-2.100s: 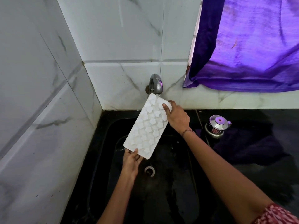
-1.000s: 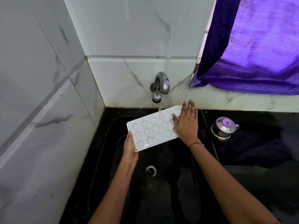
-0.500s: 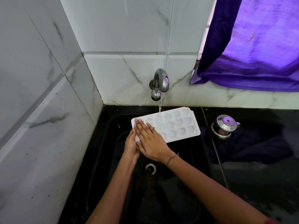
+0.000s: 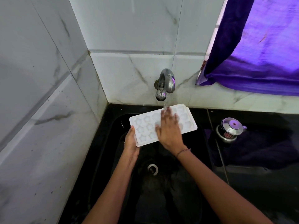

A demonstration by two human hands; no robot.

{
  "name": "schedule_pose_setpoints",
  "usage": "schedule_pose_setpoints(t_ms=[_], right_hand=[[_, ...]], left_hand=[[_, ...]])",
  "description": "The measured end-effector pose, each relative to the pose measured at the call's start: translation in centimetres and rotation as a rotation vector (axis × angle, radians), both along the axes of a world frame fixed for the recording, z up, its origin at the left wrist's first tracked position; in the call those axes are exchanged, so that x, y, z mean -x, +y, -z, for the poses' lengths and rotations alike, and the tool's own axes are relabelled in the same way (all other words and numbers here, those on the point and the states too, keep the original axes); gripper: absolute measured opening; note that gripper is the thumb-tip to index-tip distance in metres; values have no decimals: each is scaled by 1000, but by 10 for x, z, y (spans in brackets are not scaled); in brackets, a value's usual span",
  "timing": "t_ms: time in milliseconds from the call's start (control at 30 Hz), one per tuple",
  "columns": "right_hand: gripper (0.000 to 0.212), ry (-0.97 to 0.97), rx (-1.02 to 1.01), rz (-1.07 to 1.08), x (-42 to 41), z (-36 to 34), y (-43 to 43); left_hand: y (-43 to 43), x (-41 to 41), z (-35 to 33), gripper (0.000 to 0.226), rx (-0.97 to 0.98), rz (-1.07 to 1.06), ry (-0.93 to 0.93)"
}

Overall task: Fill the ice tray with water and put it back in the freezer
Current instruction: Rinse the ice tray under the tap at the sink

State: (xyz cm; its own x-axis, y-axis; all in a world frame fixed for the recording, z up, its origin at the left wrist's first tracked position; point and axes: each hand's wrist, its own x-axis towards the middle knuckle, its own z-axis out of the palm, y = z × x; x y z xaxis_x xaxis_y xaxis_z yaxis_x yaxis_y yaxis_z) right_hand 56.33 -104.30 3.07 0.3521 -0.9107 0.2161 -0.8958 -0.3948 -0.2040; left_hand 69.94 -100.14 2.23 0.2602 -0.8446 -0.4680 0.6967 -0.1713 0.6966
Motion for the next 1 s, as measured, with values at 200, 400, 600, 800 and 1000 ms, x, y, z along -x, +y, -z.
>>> schedule_pose_setpoints(t_ms=[200, 400, 600, 800, 1000], right_hand=[[61, 217, 57, -555, -33, 19, 16], [75, 304, -83, -440, 46, 17, -37], [62, -322, -179, 36, 44, -33, -96], [49, -304, -361, 161, -22, -65, -129], [24, -541, -481, 165, -24, -50, -145]], left_hand=[[0, -7, 8, 36, -60, -54, -80], [7, -42, 18, 44, -88, -125, -200], [14, -48, 26, 41, -146, -83, -237], [19, -38, 30, 40, -174, -52, -231], [20, -39, 31, 42, -174, -31, -237]])
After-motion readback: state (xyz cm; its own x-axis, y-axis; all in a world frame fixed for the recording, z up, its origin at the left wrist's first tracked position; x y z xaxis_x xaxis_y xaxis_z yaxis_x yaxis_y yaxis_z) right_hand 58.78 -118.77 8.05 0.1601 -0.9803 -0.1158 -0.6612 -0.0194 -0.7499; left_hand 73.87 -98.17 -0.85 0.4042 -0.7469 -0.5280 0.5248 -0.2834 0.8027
